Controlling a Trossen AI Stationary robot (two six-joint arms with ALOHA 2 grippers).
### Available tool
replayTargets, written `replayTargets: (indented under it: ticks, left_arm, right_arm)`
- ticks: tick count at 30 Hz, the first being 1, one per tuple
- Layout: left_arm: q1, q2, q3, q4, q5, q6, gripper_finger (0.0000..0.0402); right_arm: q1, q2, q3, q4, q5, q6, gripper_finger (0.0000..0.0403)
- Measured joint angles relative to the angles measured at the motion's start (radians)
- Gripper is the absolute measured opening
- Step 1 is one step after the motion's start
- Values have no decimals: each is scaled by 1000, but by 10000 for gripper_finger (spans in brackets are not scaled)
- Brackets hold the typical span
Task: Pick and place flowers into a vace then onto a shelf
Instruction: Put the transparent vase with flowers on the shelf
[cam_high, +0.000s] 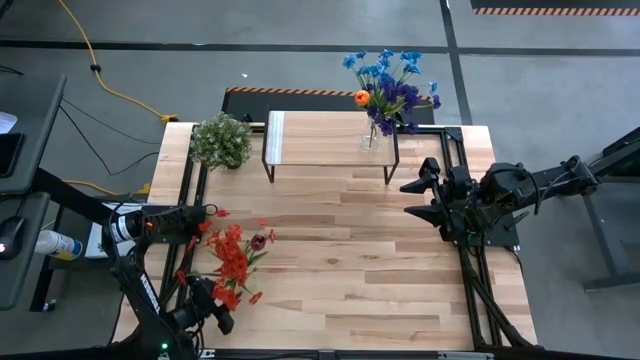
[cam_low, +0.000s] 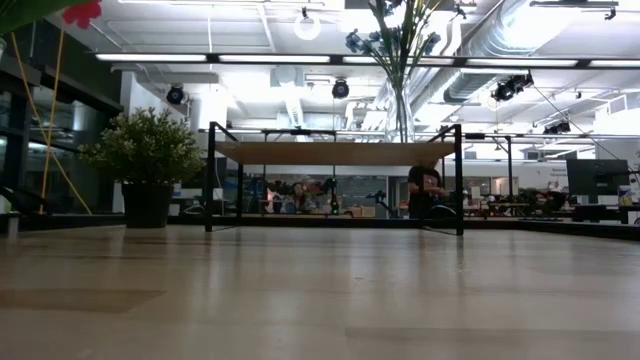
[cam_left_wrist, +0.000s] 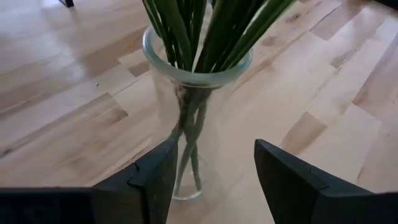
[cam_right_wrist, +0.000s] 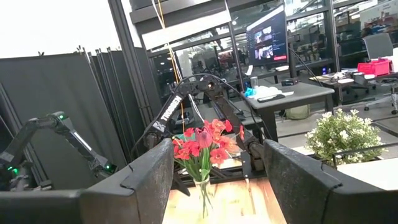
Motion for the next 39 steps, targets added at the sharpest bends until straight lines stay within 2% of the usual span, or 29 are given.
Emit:
replayTargets:
  ticks: [19, 39]
  left_arm:
    - [1, 0, 0, -142, -3, -2, 232]
    - [90, 0, -72, -97, -90, 25, 228]
  right_arm:
    - [0, 0, 0, 0, 0, 0, 236]
    - [0, 0, 0, 0, -6, 7, 236]
